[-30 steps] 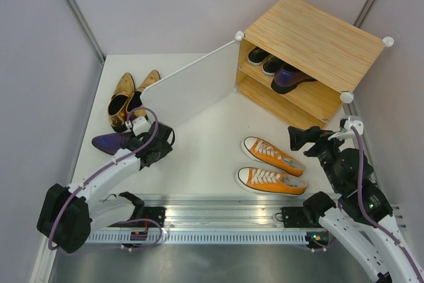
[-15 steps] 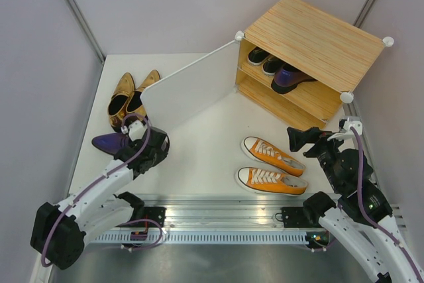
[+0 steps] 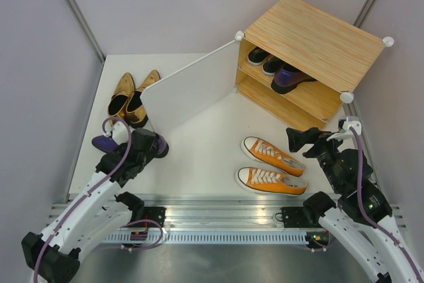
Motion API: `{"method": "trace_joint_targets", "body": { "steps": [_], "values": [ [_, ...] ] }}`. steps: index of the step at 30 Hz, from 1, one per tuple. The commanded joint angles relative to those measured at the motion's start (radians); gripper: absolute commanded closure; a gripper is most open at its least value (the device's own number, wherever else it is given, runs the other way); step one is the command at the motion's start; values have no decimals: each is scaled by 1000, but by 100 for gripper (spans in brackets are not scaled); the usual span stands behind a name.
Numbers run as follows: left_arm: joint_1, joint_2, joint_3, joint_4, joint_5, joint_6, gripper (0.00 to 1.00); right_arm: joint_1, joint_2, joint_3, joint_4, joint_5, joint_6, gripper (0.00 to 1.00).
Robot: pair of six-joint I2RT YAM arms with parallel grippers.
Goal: Place and organize the shoes in the shoe cabinet
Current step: Pick up the shoe from the center of the board.
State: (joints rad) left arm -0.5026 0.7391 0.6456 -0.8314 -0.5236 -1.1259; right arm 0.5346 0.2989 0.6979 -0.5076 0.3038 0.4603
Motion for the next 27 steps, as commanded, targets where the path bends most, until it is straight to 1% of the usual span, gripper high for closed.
{"method": "trace_joint_targets", "body": {
  "steps": [1, 2, 3, 6, 8, 15, 24, 27],
  "values": [
    [22, 38, 35, -64, -78, -71, 52, 4, 9, -6, 43, -20, 12, 4],
    [42, 51, 38, -61, -82, -71, 49, 4, 9, -6, 43, -20, 12, 4],
    [58, 63, 46, -60, -82, -68, 44, 4, 8, -8, 43, -20, 11, 4],
    [117, 106, 55, -31, -72, -40, 40, 4, -1, -11, 41, -20, 14, 4],
    [145, 111, 52, 12, -52, -19, 40, 4, -7, -14, 41, -22, 14, 4],
    [161, 134, 49, 86, -26, -12, 39, 4, -9, -17, 41, -26, 14, 4],
    [182, 244, 19, 173, 13, -21, 39, 4, -15, -18, 41, -19, 14, 4],
    [190, 252, 6, 186, 20, -29, 39, 4, -14, -20, 41, -19, 15, 4]
  ]
}}
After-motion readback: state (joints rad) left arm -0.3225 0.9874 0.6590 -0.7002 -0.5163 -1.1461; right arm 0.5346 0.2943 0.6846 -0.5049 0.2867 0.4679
